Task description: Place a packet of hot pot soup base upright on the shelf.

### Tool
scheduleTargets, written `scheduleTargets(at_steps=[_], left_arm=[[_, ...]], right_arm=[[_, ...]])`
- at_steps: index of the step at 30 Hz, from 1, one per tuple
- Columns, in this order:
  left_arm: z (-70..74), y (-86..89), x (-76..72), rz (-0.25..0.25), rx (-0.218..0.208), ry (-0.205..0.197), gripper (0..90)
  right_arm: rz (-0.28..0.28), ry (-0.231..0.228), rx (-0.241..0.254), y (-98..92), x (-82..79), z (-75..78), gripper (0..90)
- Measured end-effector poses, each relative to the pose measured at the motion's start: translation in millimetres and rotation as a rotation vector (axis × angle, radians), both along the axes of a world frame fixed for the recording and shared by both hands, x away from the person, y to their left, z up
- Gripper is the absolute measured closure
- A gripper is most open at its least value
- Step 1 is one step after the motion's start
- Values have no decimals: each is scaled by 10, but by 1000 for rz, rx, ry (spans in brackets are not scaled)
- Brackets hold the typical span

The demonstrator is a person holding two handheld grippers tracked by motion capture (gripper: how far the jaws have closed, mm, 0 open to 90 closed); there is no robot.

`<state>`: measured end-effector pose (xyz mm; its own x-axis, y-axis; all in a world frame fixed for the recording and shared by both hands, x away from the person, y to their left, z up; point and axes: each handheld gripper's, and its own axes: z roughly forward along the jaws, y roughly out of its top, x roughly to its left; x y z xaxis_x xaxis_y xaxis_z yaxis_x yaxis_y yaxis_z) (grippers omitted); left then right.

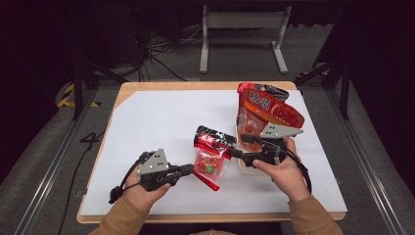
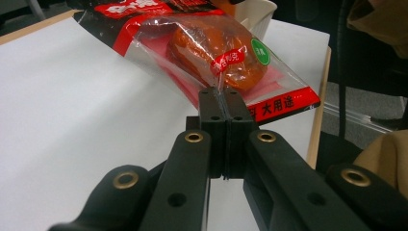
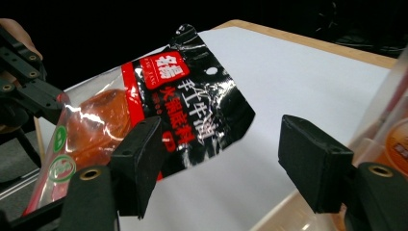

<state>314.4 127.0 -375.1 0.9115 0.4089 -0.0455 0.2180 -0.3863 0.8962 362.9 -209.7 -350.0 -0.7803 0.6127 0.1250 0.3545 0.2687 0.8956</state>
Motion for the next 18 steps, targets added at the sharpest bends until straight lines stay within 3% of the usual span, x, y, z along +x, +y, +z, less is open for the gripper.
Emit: scheduleTargets(at_steps=[12, 14, 17, 18], left_arm=[[-21, 0, -51, -9, 11, -22, 898], [-31, -5, -49, -7, 17, -19, 898], [-44, -11, -43, -2, 20, -22, 898], [-51, -13, -37, -2, 20, -21, 898]], right_arm=[[75, 70, 70, 119, 89, -93, 301], [88, 69, 66, 132, 88, -97, 338], [71, 16, 28, 121, 75, -85, 486], [71, 16, 28, 121, 75, -85, 486]])
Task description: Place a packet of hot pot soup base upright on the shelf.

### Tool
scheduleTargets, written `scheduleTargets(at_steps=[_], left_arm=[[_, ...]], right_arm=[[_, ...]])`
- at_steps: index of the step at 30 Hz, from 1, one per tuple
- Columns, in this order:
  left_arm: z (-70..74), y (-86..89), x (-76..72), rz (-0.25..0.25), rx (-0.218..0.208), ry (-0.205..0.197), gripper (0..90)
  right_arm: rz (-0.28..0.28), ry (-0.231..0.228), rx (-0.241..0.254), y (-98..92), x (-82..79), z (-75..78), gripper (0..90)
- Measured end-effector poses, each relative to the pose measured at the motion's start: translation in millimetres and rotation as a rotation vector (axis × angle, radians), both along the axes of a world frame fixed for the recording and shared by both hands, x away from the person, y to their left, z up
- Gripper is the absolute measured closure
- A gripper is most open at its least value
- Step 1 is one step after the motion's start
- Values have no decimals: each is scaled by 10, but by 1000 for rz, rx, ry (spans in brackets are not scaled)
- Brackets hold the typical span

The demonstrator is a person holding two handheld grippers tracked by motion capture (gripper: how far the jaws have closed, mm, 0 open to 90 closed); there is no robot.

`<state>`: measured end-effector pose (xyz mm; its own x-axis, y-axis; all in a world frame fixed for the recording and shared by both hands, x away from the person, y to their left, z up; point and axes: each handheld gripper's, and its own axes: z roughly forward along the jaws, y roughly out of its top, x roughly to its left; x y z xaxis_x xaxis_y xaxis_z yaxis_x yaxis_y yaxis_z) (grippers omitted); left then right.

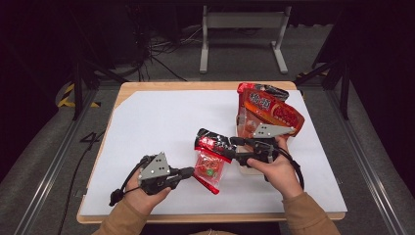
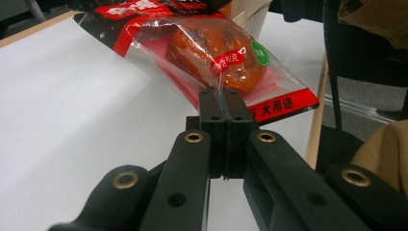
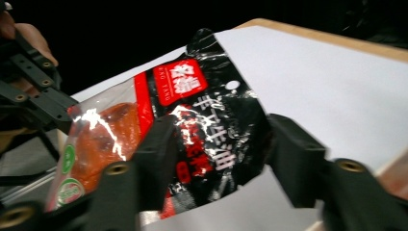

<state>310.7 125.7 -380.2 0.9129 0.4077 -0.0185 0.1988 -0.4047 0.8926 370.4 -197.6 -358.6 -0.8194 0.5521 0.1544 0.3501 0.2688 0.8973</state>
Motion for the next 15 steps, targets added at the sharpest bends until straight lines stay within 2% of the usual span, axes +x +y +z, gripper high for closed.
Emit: scheduleTargets(at_steps=[2, 3, 7, 8, 10, 12, 15], left_arm=[[-4, -4, 4, 1, -1, 3, 898], [-6, -9, 9, 1, 0, 1, 898], [-22, -24, 20, 5, 2, 7, 897], [-26, -29, 21, 6, 4, 9, 897], [-35, -38, 25, 6, 9, 11, 897], [-40, -42, 30, 3, 9, 11, 897], [-41, -40, 34, 0, 1, 13, 896]], right_arm=[[-17, -25, -5, -34, -13, 11, 587], [-17, -25, -5, -34, -13, 11, 587], [-35, -41, -2, -51, -37, 17, 685], [-31, -39, 0, -51, -43, 20, 729], [-7, -27, 18, -34, -56, 21, 752], [-17, -60, -26, -21, -73, 31, 824], [-27, -72, -30, -47, -81, 50, 891]])
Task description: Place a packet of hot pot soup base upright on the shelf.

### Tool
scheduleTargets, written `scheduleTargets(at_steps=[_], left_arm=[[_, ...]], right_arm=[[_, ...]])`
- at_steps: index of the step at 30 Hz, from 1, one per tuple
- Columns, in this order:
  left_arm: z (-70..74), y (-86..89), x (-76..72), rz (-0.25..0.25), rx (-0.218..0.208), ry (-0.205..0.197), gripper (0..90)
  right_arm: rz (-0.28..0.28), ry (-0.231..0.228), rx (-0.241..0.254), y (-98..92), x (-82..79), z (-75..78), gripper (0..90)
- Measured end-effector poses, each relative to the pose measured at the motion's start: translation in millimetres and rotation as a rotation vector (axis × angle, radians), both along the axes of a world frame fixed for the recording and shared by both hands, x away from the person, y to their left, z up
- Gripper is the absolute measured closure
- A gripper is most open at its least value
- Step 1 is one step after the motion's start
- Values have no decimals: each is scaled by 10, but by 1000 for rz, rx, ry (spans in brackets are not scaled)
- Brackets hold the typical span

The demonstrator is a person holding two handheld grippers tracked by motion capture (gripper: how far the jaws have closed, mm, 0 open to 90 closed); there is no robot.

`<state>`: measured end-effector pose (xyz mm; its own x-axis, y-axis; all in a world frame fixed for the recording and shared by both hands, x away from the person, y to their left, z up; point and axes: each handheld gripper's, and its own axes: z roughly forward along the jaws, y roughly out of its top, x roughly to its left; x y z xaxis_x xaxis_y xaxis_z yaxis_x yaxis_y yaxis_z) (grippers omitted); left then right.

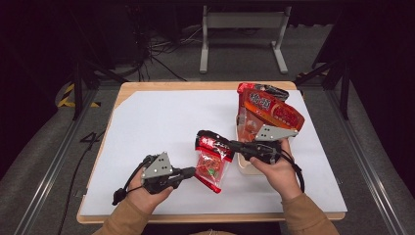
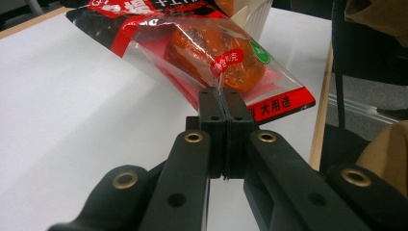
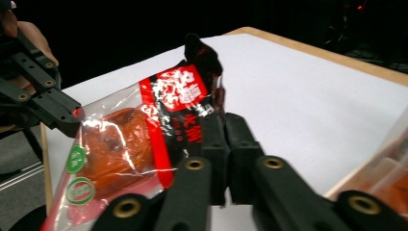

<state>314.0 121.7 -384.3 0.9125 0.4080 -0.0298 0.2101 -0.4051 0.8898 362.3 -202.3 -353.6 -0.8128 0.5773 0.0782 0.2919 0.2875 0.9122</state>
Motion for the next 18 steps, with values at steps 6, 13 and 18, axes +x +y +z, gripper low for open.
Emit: scheduleTargets(at_steps=[6, 13, 18], left_arm=[[-24, 3, 22, -14, -10, 10, 890], [-108, 8, 84, -24, 10, 28, 848], [-184, 39, 144, -11, 22, 50, 828]], right_arm=[[-8, -41, 9, -12, -41, 55, 896], [14, -97, 20, -1, -116, 159, 898], [57, -135, 26, 27, -179, 240, 898]])
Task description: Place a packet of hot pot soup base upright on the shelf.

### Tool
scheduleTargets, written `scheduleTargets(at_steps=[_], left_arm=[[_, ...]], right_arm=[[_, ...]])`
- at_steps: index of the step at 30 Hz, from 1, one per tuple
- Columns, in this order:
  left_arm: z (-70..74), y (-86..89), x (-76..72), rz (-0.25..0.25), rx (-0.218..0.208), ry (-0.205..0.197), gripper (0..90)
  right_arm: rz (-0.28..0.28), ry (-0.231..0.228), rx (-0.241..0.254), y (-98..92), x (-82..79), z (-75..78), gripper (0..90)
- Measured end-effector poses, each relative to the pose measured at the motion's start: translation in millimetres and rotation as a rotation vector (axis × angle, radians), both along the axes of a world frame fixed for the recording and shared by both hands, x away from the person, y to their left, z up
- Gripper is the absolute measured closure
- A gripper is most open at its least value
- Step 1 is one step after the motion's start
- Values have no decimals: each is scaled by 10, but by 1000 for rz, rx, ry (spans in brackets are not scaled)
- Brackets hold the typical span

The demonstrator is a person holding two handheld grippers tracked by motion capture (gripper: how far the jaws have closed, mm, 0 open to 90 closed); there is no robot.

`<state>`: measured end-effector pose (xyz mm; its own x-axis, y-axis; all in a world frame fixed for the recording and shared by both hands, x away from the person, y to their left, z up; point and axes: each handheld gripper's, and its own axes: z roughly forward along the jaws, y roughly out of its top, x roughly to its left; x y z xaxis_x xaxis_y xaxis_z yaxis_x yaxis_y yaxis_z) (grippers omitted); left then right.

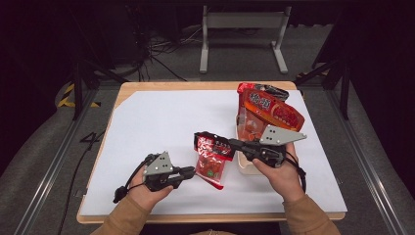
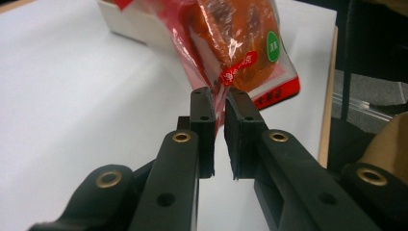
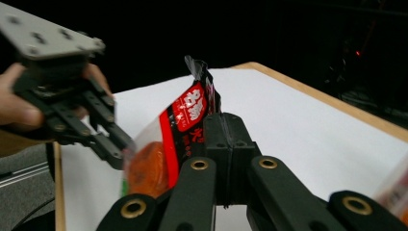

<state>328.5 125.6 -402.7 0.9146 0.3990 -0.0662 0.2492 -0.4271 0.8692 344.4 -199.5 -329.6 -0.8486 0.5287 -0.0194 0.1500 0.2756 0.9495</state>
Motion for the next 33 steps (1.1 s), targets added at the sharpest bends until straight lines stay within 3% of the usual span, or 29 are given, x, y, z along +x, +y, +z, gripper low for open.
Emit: scheduleTargets(at_steps=[4, 11, 21, 26, 29, 33], left_arm=[[-56, 45, 61, 9, 6, 19, 814], [-92, 81, 115, 25, -15, 45, 734], [4, 168, 168, 102, -110, -3, 345], [143, 185, 167, 53, -181, -49, 259], [234, 158, 167, 1, -222, -63, 259], [301, 106, 179, -25, -242, -77, 266]], right_arm=[[76, -31, 10, 68, -61, 44, 898], [123, -50, -9, 137, -124, 85, 898], [150, -50, -13, 148, -127, 81, 898], [180, -56, -16, 164, -159, 108, 898], [189, -60, -21, 177, -172, 111, 898], [201, -60, -24, 192, -180, 104, 898]])
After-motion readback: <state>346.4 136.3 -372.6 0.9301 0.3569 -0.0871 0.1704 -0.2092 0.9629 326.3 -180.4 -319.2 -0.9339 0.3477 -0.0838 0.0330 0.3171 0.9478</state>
